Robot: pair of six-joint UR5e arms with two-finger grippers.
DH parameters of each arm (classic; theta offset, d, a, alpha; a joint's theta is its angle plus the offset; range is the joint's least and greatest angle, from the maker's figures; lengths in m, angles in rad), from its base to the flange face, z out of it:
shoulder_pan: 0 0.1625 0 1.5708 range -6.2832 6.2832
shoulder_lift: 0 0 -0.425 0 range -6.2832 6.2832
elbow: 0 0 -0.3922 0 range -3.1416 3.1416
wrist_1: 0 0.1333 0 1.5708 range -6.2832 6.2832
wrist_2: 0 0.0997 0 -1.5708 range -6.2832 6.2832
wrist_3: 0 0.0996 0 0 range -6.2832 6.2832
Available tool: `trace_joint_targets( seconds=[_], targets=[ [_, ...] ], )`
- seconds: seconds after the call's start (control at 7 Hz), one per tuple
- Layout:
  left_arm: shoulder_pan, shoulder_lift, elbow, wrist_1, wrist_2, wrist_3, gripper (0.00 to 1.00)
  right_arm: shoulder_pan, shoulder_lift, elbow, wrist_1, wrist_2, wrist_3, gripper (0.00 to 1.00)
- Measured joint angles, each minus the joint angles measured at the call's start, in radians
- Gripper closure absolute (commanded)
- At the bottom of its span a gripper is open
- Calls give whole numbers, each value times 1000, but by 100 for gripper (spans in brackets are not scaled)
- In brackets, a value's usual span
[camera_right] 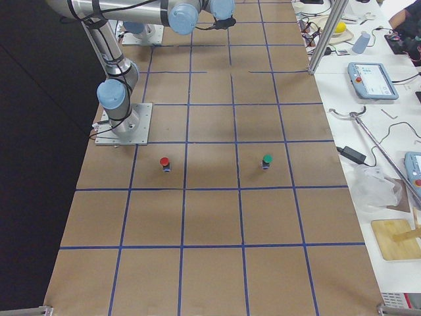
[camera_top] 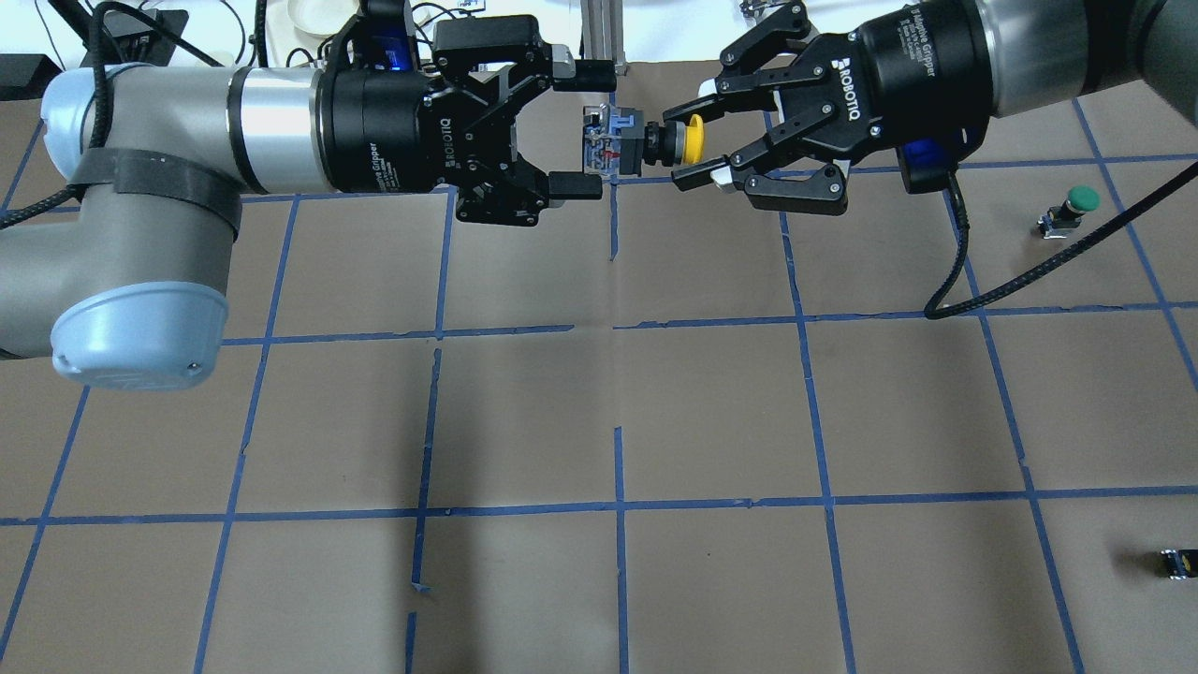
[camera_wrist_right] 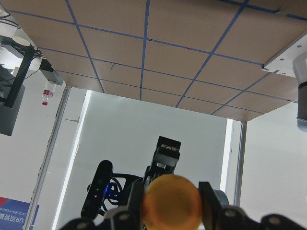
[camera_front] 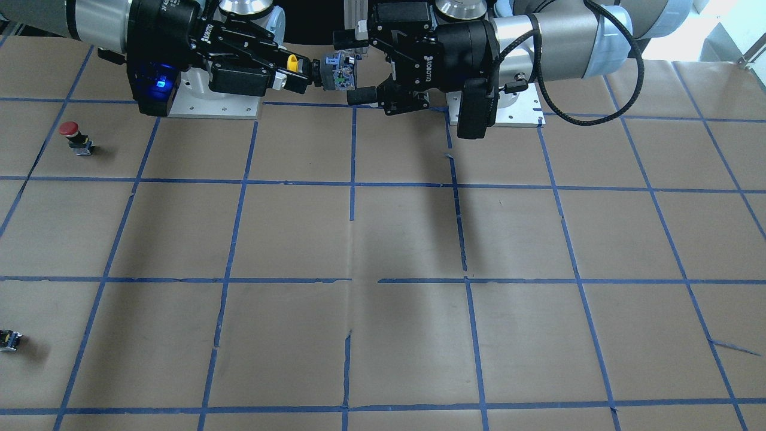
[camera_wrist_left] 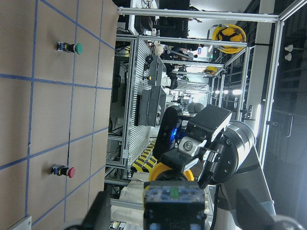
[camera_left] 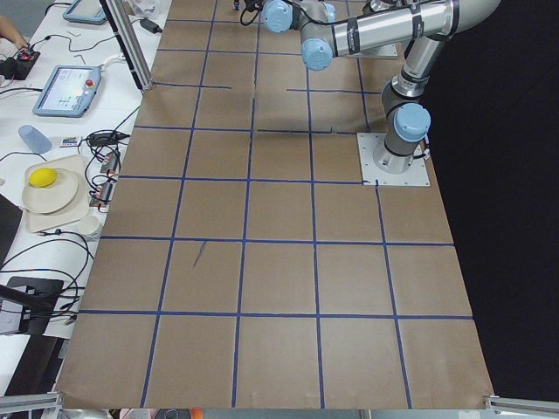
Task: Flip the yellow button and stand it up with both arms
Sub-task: 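Close the right gripper on the yellow cap while the left gripper opens, then carry the button cap-up with the right gripper away while the left gripper withdraws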
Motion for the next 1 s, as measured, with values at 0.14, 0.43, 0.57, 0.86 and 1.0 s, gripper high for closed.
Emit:
trace_joint_targets(
  seconds=[0.14, 0.43, 0.57, 0.86, 1.0],
  targets=[
    [16, 1, 7, 0, 49, 1, 0, -3, 2, -3, -12, -74, -22, 76],
    [72, -4, 37, -10, 231, 6, 0, -15, 3, -7, -60, -247, -136, 80],
    [87, -11, 45, -12, 353, 15, 0, -25, 5, -4, -76, -320, -256, 84],
    [97, -20, 53, -13, 632, 37, 0, -43, 10, 10, -86, -518, -622, 90],
    [97, -25, 56, -17, 778, 39, 0, -58, 13, 30, -107, -643, -799, 90]
  ],
)
